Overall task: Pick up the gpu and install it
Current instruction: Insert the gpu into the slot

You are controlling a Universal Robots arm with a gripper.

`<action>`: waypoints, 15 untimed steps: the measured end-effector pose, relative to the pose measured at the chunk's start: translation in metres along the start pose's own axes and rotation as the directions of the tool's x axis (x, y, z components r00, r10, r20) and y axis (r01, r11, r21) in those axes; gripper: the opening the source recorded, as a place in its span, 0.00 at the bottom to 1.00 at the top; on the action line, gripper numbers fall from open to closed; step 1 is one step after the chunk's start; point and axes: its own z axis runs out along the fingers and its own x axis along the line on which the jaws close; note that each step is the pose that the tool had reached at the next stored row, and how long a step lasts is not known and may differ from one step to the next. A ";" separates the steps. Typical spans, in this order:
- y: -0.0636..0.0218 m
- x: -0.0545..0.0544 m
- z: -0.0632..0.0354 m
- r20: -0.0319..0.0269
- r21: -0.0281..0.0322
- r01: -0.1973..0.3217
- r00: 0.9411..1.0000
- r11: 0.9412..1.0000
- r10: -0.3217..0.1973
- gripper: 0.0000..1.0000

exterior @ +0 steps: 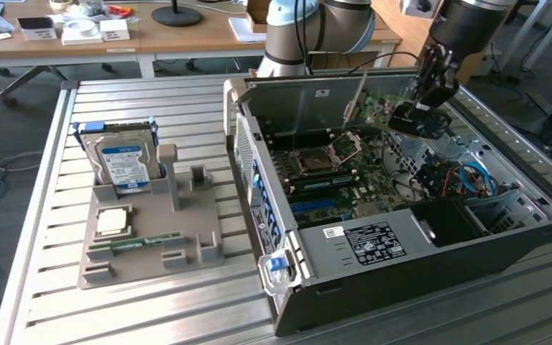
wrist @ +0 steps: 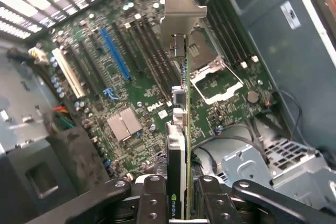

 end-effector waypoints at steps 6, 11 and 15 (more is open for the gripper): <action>0.0000 0.000 0.0003 -0.004 -0.001 0.092 0.996 0.996 -0.092 0.27; 0.0000 0.000 0.0006 -0.007 -0.002 0.174 0.985 0.985 -0.174 0.27; 0.0000 0.000 0.0008 -0.010 -0.004 0.238 0.971 0.971 -0.238 0.27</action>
